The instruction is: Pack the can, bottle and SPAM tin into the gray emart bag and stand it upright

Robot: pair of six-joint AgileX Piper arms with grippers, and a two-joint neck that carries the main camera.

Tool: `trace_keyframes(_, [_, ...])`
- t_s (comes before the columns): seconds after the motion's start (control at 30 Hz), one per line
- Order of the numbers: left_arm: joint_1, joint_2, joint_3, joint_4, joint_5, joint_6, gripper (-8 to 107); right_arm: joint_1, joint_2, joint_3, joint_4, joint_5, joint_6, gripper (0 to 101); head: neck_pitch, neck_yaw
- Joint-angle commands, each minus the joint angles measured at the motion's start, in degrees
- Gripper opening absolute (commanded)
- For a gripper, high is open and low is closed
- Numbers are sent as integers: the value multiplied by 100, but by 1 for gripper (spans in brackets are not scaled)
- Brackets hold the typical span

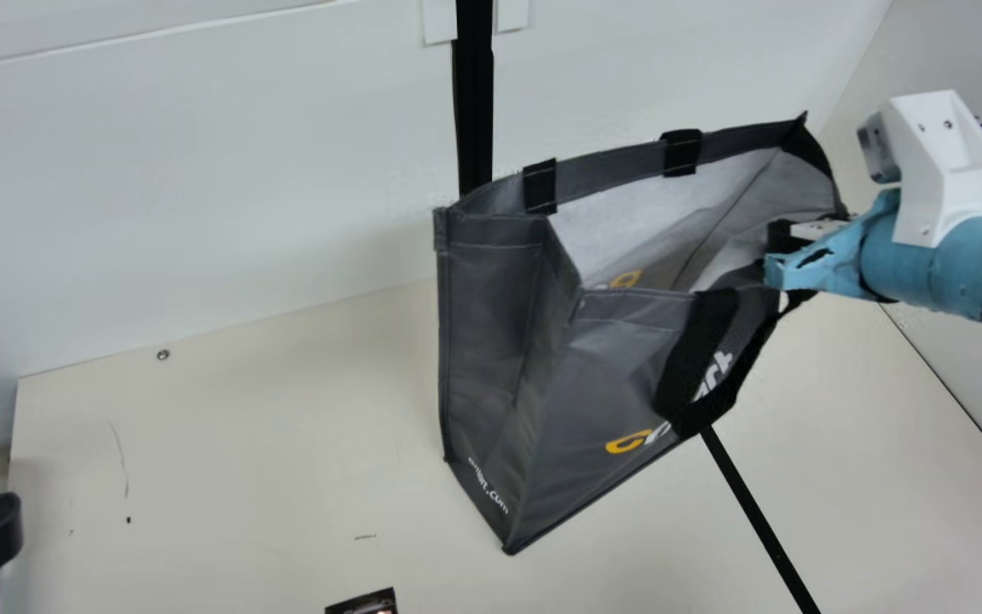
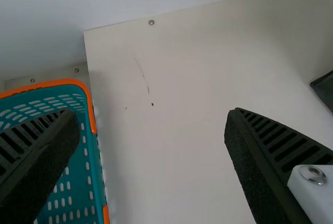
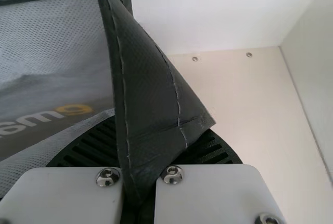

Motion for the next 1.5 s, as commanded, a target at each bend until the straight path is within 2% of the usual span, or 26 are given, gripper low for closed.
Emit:
trace_keyframes(0.0, [0,0,0,0,0,0,90,-307,48,-55,10,32,-173,0,-130,-14])
trace_keyframes(0.6, [0,0,0,0,0,0,90,-1987,654,-914,143,301,-1226,0,-130,-14])
trace_keyframes(1.17, [0,0,0,0,0,0,90,-3049,1492,-2092,53,534,-1613,0,-130,-14])
trace_keyframes(1.47, [0,0,0,0,0,0,90,-3188,1690,-2347,70,672,-1532,30,-130,-14])
